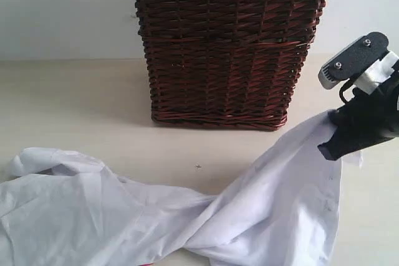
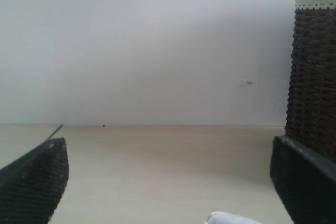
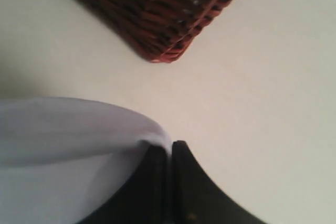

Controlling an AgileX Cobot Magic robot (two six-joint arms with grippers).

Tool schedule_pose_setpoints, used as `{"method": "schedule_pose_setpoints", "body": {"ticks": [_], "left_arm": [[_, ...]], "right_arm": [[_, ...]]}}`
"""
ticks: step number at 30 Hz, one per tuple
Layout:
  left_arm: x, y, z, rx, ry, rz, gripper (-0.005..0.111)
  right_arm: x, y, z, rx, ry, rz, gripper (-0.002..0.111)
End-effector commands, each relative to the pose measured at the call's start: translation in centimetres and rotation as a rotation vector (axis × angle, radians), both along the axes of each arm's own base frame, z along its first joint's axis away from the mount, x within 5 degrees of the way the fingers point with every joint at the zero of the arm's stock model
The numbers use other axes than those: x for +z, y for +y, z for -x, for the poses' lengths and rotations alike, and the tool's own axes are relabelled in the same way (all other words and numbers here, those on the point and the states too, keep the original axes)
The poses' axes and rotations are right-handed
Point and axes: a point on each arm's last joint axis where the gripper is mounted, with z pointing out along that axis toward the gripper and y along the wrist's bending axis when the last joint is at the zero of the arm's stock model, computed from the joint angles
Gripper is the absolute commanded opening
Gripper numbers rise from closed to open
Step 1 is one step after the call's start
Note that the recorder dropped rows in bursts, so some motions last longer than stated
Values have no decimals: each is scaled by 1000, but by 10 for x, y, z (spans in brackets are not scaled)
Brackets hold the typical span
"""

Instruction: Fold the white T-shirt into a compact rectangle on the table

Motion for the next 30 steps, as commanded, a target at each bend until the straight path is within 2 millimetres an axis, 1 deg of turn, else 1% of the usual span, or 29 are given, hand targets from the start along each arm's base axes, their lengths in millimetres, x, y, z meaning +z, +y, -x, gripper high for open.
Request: {"method": "schedule_pose_setpoints", "body": {"ticks": [1, 3, 6, 8, 9, 10, 13, 14, 15, 17, 18, 20, 22, 23, 25, 28, 30], "left_arm": [[0, 0, 1, -2, -6, 5, 105], [0, 0, 1, -2, -6, 3, 105], [0, 0, 1, -2, -6, 3, 105], [0, 0, 1, -2, -6, 3, 105], [0, 0, 1, -2, -6, 3, 105], [0, 0, 1, -2, -6, 4, 105], [0, 0, 1, -2, -6, 4, 105], [0, 0, 1, -2, -6, 4, 105], [0, 0, 1, -2, -6, 4, 105], [0, 0, 1, -2, -6, 4, 105], [0, 0, 1, -2, -6, 3, 105], [0, 0, 1, -2, -6, 3, 105], [0, 0, 1, -2, -6, 3, 105], [0, 0, 1, -2, -6, 3, 105], [0, 0, 1, -2, -6, 3, 105], [0, 0, 1, -2, -6, 4, 105], [0, 0, 1, -2, -6, 4, 105]], "right_arm": [[-18, -7, -21, 13, -73, 13, 3], [-28, -5, -26, 41, -73, 26, 12], [-42, -3, -31, 61, -52, 33, 37], [-47, -3, -32, 62, -46, 31, 50], [-46, -3, -33, 58, -50, 26, 56], [-45, -3, -33, 59, -56, 24, 59], [-26, -3, -30, 51, -120, 6, 59], [-15, -2, -27, 30, -153, -29, 59], [-2, -1, -23, 6, -188, -73, 59], [16, 4, -14, -25, -222, -150, 59], [21, 9, -9, 6, -225, -138, 59], [17, 21, 1, 104, -172, -43, 59], [5, 31, 7, 179, -82, 55, 59], [-3, 38, 12, 263, -39, 141, 59], [-7, 50, 20, 390, -20, 220, 59], [-8, 70, 33, 531, -17, 227, 59], [-13, 84, 46, 643, 30, 222, 59]]}}
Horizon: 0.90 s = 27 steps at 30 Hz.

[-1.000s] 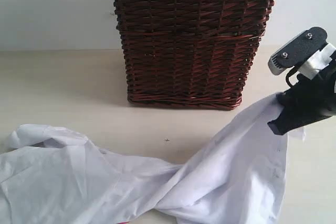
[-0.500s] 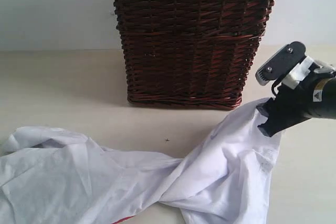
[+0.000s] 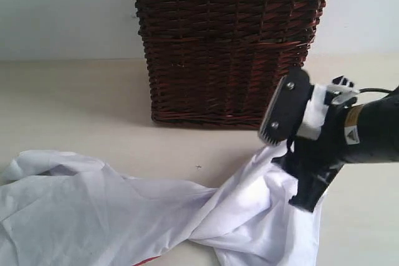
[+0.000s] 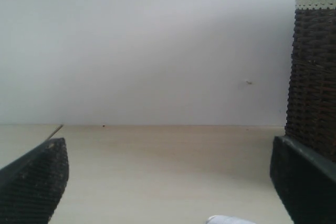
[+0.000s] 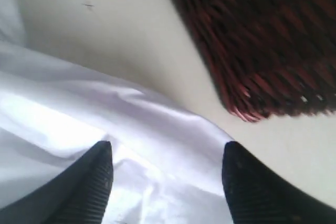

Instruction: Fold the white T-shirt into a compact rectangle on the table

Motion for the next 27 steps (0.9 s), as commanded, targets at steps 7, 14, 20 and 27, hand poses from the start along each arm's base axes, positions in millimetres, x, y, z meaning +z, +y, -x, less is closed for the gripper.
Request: {"method": "schedule_pose_setpoints", "body": {"ticks": [7, 14, 20, 27], "left_arm": [[0, 0, 1, -2, -6, 2, 105], [0, 0, 1, -2, -6, 4, 105], [0, 0, 1, -2, -6, 3, 105], [0, 0, 1, -2, -6, 4, 105]], "right_arm": [[-30, 52, 81, 725, 580, -61, 59], [-35, 58, 70, 566, 562, -118, 71], [-54, 59, 57, 500, 510, -66, 74], [-87, 52, 59, 517, 652, 87, 74]]}}
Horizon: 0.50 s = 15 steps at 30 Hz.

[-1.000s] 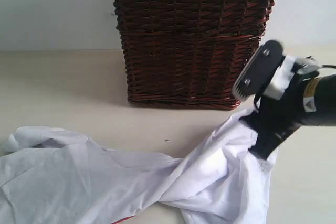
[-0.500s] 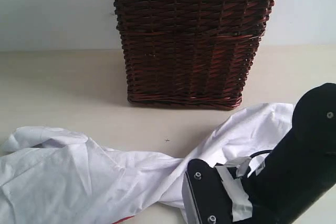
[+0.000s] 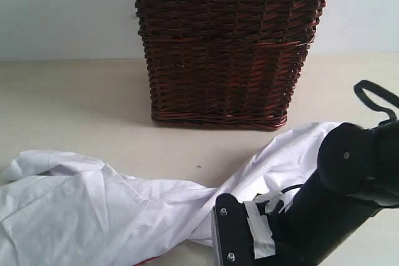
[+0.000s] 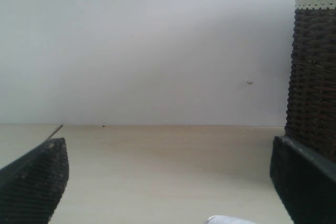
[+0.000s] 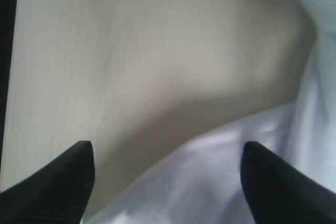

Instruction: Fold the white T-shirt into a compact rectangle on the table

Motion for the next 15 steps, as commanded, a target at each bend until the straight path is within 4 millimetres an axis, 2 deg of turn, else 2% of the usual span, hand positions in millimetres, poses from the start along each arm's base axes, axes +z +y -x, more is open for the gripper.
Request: {"method": "schedule_pose_setpoints", "body": {"ticks": [1, 4, 8, 11, 15], "left_arm": [[0, 0, 1, -2, -6, 4, 105], [0, 0, 1, -2, -6, 4, 105], [0, 0, 1, -2, -6, 2, 105], [0, 0, 1, -2, -6, 2, 105], [0, 0, 1, -2, -6, 5, 105]], "right_arm": [[-13, -6, 2, 37, 42, 89, 74], [-15, -7, 3, 91, 46, 96, 71], [-13, -5, 7, 39, 113, 77, 56], [-12, -2, 8, 23, 133, 50, 55], [-13, 1, -3, -65, 38, 26, 53]]}}
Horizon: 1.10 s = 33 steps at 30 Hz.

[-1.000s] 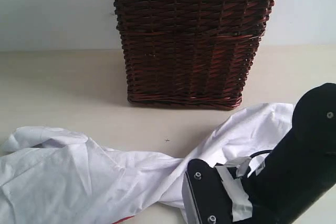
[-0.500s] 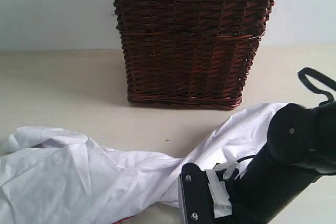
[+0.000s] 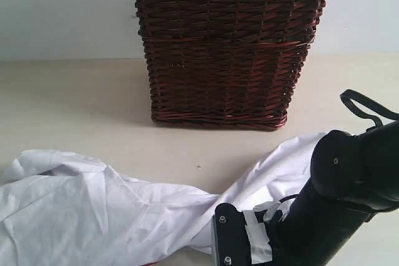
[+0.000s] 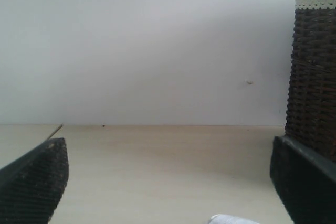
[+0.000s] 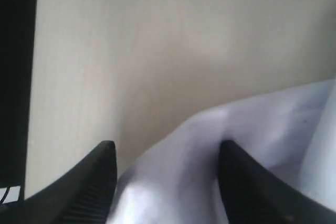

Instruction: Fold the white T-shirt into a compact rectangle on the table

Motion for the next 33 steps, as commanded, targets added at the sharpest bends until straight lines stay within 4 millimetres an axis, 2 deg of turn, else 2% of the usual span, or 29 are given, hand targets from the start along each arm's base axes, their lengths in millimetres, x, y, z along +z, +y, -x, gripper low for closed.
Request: {"method": "schedule_pose_setpoints", "body": {"ticks": [1, 3, 5, 8, 13, 16, 19, 21, 23, 26, 28, 33], "left_arm": [[0, 0, 1, -2, -6, 5, 105], [0, 0, 1, -2, -6, 3, 105], [0, 0, 1, -2, -6, 3, 105], [0, 0, 1, -2, -6, 3, 105], [0, 0, 1, -2, -6, 4, 105], [0, 0, 1, -2, -6, 3, 105], [0, 0, 1, -2, -6, 3, 105], [0, 0, 1, -2, -6, 3, 105], [0, 0, 1, -2, -6, 3, 105], [0, 0, 1, -2, -6, 5, 105], [0, 0, 1, -2, -6, 5, 105], [0, 0, 1, -2, -6, 3, 105]], "right_arm": [[-1, 1, -7, -51, -71, -10, 48], [-1, 0, -7, -40, -76, -5, 29], [0, -2, -9, 4, -116, 13, 0], [15, -4, -8, 24, -169, -15, 0], [71, 0, -6, 103, -137, -146, 0], [101, -2, -22, 29, -205, -216, 0], [123, -12, -48, -165, -302, -258, 0], [129, -22, -66, -354, -333, -257, 0], [124, -30, -74, -463, -305, -227, 0], [113, -37, -74, -390, -297, -125, 0], [114, -40, -76, -359, -349, -98, 0], [142, -39, -82, -394, -522, -210, 0]]}}
